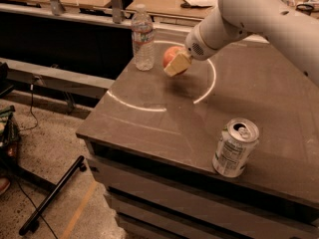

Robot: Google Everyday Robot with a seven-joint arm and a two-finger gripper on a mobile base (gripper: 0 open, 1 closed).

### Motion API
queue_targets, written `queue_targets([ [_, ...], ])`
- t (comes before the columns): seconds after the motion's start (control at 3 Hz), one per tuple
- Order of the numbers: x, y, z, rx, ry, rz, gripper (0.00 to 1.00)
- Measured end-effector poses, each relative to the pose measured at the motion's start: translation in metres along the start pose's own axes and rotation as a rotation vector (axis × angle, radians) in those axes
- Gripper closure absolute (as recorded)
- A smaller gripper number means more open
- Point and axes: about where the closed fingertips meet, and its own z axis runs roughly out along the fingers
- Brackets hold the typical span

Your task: Move apple near water bottle

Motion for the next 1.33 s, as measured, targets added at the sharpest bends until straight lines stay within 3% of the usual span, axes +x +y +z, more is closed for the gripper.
queue_targets([
  [0.33,-0.006,-0.001,0.008,-0.009,-0.036,0.016,0.86],
  [0.67,-0.015,0.005,0.02,-0.043,-0.072,0.022,0.54],
  [1.33,-0.016,0.017,0.035,-0.075,-0.052,-0.004,0.08],
])
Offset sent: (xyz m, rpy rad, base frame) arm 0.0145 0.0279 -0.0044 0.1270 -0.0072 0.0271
